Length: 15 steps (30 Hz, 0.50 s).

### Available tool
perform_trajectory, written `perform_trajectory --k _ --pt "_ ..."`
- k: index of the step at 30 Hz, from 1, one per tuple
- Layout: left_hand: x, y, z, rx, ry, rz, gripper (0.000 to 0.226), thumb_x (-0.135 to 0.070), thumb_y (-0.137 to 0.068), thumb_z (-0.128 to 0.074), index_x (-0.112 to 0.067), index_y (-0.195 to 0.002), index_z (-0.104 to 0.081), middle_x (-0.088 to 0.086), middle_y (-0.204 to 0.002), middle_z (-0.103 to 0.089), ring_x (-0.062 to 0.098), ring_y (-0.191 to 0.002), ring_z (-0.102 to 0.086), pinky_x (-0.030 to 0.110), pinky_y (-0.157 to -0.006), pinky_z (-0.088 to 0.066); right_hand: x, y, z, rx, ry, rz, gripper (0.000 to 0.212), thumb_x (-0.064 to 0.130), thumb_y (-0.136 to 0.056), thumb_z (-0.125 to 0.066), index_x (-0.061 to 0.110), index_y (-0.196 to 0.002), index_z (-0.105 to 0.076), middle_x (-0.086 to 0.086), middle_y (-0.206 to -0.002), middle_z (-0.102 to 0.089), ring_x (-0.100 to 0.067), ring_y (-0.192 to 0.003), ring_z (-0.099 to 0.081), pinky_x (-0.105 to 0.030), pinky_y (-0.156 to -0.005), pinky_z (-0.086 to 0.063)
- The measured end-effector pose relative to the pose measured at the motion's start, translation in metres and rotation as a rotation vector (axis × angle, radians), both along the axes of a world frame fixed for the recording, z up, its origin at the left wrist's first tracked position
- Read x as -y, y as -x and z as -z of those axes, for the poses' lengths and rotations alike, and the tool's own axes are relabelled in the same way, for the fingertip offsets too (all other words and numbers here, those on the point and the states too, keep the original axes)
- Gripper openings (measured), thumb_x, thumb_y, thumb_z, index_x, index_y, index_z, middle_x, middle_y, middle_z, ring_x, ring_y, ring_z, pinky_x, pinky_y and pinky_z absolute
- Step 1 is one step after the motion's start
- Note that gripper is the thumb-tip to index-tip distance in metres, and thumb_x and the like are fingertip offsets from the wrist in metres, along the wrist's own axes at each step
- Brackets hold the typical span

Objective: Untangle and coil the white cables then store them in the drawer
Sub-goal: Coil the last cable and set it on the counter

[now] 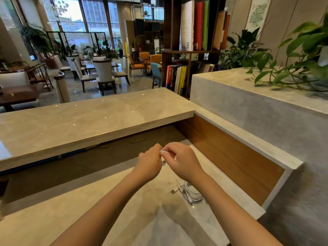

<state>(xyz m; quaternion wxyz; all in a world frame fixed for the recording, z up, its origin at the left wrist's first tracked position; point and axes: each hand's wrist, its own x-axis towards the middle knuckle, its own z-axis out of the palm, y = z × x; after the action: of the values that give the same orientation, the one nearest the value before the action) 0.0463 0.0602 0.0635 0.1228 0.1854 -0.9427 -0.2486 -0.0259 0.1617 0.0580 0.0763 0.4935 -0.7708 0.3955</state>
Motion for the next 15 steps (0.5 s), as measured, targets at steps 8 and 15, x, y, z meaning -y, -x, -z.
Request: perform_trajectory --k 8,15 --pt "0.04 0.009 -0.026 0.102 -0.159 0.297 0.019 -0.028 -0.098 -0.04 -0.019 -0.09 -0.055 -0.006 -0.076 -0.052 0.006 -0.063 -0.046 0.018 -0.06 -0.038 -0.032 0.038 -0.05 0.066 -0.433 0.0 0.019 0.033 -0.093 -0.052 0.024 -0.101 -0.067 0.01 -0.082 -0.062 -0.008 -0.072 -0.057 -0.023 -0.064 -0.046" --pt "0.042 0.002 -0.036 0.031 -1.003 0.641 0.021 -0.02 -0.097 -0.037 -0.006 -0.094 -0.052 -0.002 -0.069 -0.043 0.01 -0.062 -0.041 0.023 -0.064 -0.038 -0.019 0.045 -0.044 -0.236 -0.414 0.231 0.028 0.034 -0.095 -0.049 0.018 -0.104 -0.071 -0.001 -0.099 -0.057 -0.02 -0.093 -0.044 -0.033 -0.076 -0.038"
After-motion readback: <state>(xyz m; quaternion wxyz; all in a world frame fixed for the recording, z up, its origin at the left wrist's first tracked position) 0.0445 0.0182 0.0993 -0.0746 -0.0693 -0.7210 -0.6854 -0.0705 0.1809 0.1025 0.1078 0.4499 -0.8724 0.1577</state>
